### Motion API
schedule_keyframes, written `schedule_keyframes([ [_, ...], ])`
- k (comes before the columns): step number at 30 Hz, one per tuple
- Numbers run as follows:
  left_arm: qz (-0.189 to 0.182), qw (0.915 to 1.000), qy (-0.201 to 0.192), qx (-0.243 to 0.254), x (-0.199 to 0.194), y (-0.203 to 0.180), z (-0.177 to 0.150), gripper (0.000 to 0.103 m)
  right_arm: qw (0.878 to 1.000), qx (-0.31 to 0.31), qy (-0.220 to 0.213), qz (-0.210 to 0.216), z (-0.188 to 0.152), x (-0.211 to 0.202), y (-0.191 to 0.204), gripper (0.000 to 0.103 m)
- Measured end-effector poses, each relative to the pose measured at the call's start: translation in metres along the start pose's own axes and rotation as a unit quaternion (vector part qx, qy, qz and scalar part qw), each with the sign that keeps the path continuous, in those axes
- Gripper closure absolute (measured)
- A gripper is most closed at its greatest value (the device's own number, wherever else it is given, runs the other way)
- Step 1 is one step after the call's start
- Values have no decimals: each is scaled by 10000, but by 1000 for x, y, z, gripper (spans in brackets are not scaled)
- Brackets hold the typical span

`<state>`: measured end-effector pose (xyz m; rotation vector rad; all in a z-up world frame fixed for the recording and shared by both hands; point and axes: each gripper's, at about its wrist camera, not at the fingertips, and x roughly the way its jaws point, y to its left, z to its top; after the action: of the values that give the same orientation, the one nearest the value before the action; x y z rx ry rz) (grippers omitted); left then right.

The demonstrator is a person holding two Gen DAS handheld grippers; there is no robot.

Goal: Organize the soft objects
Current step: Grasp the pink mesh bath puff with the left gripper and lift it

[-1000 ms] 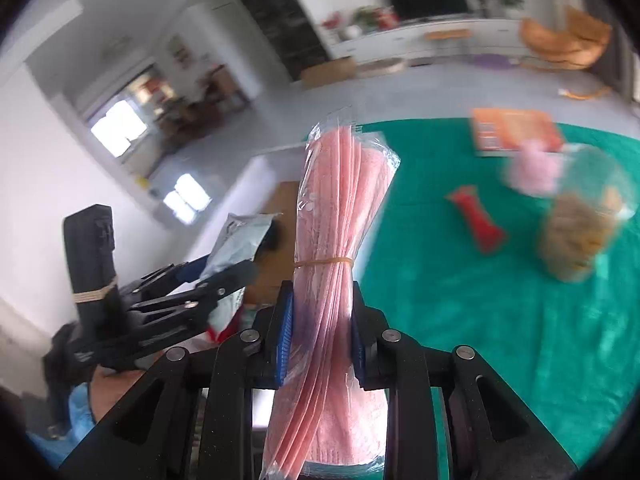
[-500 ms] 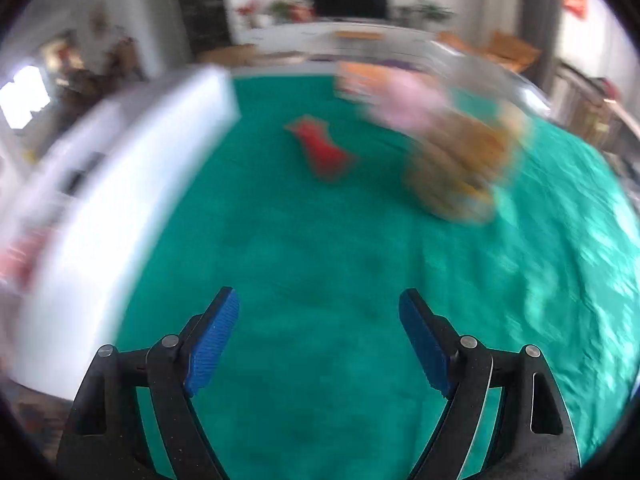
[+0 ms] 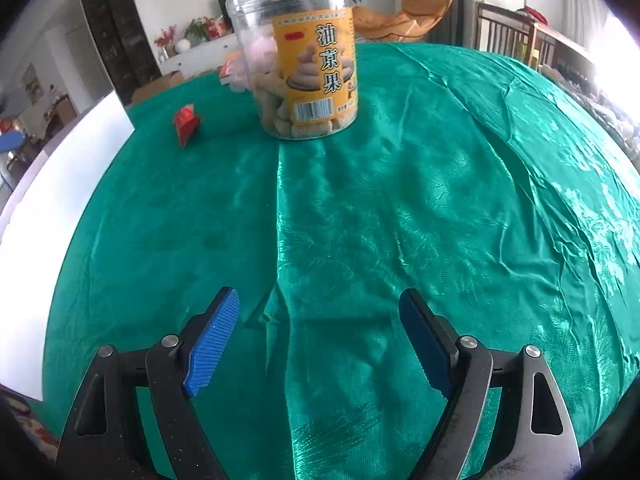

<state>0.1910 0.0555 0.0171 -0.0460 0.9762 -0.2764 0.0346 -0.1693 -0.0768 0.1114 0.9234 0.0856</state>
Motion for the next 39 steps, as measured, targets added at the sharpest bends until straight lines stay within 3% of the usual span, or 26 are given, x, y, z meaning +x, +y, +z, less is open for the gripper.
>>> schedule_keyframes([
  [2,46,9999,49,135,22,4,28,0,10000,-40,8,8,-1,1,4,18],
  [4,-161,9996,179,145,45,9,52,0,10000,-47,48,21,-1,8,2,18],
  [11,-1052,9894,721,-694,139,11,136,0,9999,-34,132,35,-6,15,4,18],
  [16,-938,9878,798,-951,198,1,174,0,9999,-70,126,43,-6,16,5,17],
  [20,-826,9786,1450,-1205,264,-6,171,0,9999,-79,100,78,-4,17,5,17],
  [21,-762,9784,1446,-1267,272,-5,167,6,9999,-78,92,82,-4,18,5,17],
  [22,-751,9788,1347,-1348,273,-2,164,33,9999,-82,85,81,-3,18,5,17],
  [23,-921,9764,1226,-1523,272,3,162,51,9999,-90,80,75,-3,19,6,17],
  [24,-1128,9724,1155,-1686,269,9,161,58,9999,-102,78,65,-3,19,6,17],
  [26,-1229,9725,896,-1761,250,21,161,65,9999,-144,77,26,-3,20,8,17],
  [31,-1173,9853,393,-1182,156,47,148,66,9996,-271,91,-79,-3,23,13,15],
  [34,-1091,9890,287,-958,91,60,106,66,9995,-289,88,-117,-3,23,13,15],
  [39,-677,9924,549,-872,30,51,9,65,9990,-376,83,-239,-3,26,16,15],
])
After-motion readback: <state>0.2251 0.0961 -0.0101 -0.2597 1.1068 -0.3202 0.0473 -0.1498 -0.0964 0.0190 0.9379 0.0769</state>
